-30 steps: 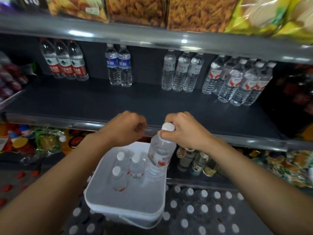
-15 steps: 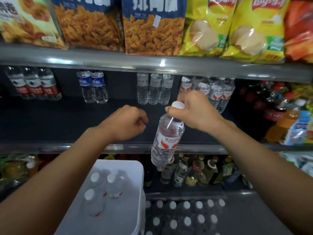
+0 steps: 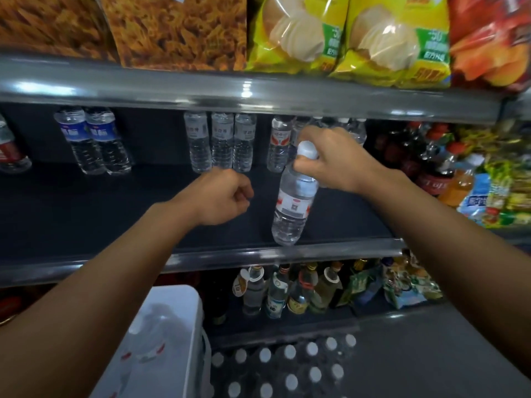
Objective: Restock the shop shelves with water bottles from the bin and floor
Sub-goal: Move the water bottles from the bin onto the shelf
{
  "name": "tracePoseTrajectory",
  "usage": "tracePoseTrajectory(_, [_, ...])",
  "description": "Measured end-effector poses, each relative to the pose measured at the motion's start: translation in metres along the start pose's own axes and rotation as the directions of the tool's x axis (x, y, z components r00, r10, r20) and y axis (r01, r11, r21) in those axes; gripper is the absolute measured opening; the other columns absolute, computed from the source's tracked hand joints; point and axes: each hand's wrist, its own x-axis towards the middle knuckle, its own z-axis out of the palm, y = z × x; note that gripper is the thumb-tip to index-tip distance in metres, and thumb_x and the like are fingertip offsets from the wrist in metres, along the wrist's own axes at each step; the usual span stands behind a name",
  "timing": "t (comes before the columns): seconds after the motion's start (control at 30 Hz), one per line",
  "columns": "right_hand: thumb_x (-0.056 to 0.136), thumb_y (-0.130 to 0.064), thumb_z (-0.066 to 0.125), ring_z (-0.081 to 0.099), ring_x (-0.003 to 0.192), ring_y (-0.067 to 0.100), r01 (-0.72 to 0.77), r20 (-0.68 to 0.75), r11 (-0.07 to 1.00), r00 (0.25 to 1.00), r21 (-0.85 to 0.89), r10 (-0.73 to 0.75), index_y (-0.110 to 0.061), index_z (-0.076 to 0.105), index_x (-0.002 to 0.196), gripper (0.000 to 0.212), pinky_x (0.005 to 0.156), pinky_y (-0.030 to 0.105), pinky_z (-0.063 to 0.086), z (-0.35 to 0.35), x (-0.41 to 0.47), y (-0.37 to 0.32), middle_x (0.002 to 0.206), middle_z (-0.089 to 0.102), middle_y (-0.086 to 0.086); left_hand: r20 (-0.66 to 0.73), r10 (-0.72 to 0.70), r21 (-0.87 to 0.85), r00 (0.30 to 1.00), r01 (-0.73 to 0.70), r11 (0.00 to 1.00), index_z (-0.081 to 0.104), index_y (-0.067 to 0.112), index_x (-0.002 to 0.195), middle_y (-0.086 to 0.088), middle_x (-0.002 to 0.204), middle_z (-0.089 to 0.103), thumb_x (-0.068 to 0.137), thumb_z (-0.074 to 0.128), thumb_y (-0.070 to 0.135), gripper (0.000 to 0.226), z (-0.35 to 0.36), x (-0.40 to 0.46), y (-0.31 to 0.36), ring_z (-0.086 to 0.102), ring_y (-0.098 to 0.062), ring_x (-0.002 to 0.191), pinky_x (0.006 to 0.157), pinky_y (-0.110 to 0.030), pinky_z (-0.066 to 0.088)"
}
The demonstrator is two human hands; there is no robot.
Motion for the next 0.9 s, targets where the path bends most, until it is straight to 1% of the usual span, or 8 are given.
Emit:
tracePoseTrajectory(0.1, [0.082, -0.025, 0.055, 0.046, 0.070, 0.029, 0.052, 0.046, 0.995, 0.998, -0.080, -0.048, -0.010, 0.052, 0.098, 0.021, 0.057, 0.034, 0.031, 0.007, 0.012, 0.022, 0.077, 0.057, 0.015, 0.010, -0.013, -0.010, 1.000, 0.013, 1.000, 0.069, 0.017, 0.108, 0.002, 0.095, 0.069, 0.088, 0.063, 0.017, 0.021, 0.007, 0.013, -0.002, 0.064, -0.013, 0.089, 0.082, -0.025, 0.050])
tracePoseTrajectory(0.23, [0.087, -0.024, 0.053, 0.048, 0.074, 0.026, 0.109, 0.154, 0.988, 0.984, -0.111, -0.092, -0.014, 0.052, 0.112, 0.026, 0.061, 0.030, 0.031, 0.019, 0.027, 0.049, 0.084, 0.056, 0.010, 0.016, -0.023, -0.023, 1.000, 0.024, 0.999, 0.069, 0.018, 0.107, 0.006, 0.088, 0.066, 0.088, 0.064, 0.018, 0.019, 0.016, 0.027, -0.005, 0.063, -0.012, 0.087, 0.079, -0.023, 0.048])
tracePoseTrajectory(0.33, [0.087, -0.021, 0.052, 0.049, 0.076, 0.027, 0.137, 0.224, 0.986, 0.968, -0.093, -0.114, -0.014, 0.052, 0.110, 0.024, 0.061, 0.030, 0.030, 0.024, 0.038, 0.067, 0.085, 0.057, 0.011, 0.003, -0.019, -0.013, 1.000, 0.019, 1.000, 0.070, 0.018, 0.105, 0.010, 0.080, 0.061, 0.088, 0.063, 0.015, 0.019, 0.023, 0.037, -0.008, 0.061, -0.011, 0.083, 0.075, -0.021, 0.044])
tracePoseTrajectory(0.43, [0.086, -0.020, 0.054, 0.052, 0.080, 0.029, 0.168, 0.299, 0.981, 0.945, -0.096, -0.133, -0.015, 0.051, 0.109, 0.023, 0.065, 0.033, 0.037, 0.027, 0.050, 0.077, 0.090, 0.057, 0.012, 0.007, -0.024, -0.020, 1.000, 0.024, 1.000, 0.070, 0.019, 0.104, 0.012, 0.078, 0.060, 0.087, 0.063, 0.016, 0.019, 0.030, 0.046, -0.011, 0.060, -0.009, 0.081, 0.073, -0.019, 0.041])
tracePoseTrajectory(0.57, [0.085, -0.018, 0.054, 0.052, 0.075, 0.028, 0.194, 0.359, 0.977, 0.922, -0.093, -0.149, -0.020, 0.050, 0.105, 0.021, 0.064, 0.033, 0.040, 0.032, 0.063, 0.086, 0.085, 0.056, 0.008, 0.002, -0.015, -0.018, 1.000, 0.015, 1.000, 0.070, 0.017, 0.105, 0.008, 0.083, 0.063, 0.087, 0.063, 0.015, 0.020, 0.036, 0.055, -0.015, 0.060, -0.010, 0.082, 0.074, -0.018, 0.042])
tracePoseTrajectory(0.7, [0.080, -0.013, 0.058, 0.053, 0.078, 0.029, 0.209, 0.386, 0.975, 0.908, -0.074, -0.165, -0.027, 0.046, 0.092, 0.023, 0.068, 0.037, 0.046, 0.033, 0.076, 0.093, 0.088, 0.058, 0.007, 0.010, -0.021, -0.013, 1.000, 0.021, 1.000, 0.069, 0.018, 0.106, 0.008, 0.087, 0.065, 0.087, 0.063, 0.016, 0.020, 0.041, 0.064, -0.018, 0.062, -0.010, 0.084, 0.075, -0.020, 0.044])
tracePoseTrajectory(0.83, [0.078, -0.010, 0.063, 0.054, 0.084, 0.025, 0.231, 0.382, 0.970, 0.906, -0.079, -0.184, -0.022, 0.055, 0.100, 0.027, 0.071, 0.034, 0.046, 0.037, 0.093, 0.100, 0.094, 0.060, 0.004, 0.015, -0.038, -0.028, 0.999, 0.038, 0.999, 0.068, 0.018, 0.106, 0.006, 0.089, 0.067, 0.088, 0.063, 0.016, 0.019, 0.045, 0.074, -0.022, 0.063, -0.011, 0.087, 0.079, -0.024, 0.049])
tracePoseTrajectory(0.9, [0.077, -0.012, 0.064, 0.056, 0.088, 0.027, 0.237, 0.386, 0.967, 0.904, -0.096, -0.183, -0.021, 0.055, 0.103, 0.029, 0.075, 0.038, 0.049, 0.040, 0.102, 0.106, 0.098, 0.061, 0.007, 0.010, -0.039, -0.019, 0.999, 0.039, 0.999, 0.068, 0.018, 0.107, 0.004, 0.092, 0.068, 0.088, 0.063, 0.017, 0.020, 0.047, 0.079, -0.023, 0.063, -0.012, 0.088, 0.082, -0.027, 0.051])
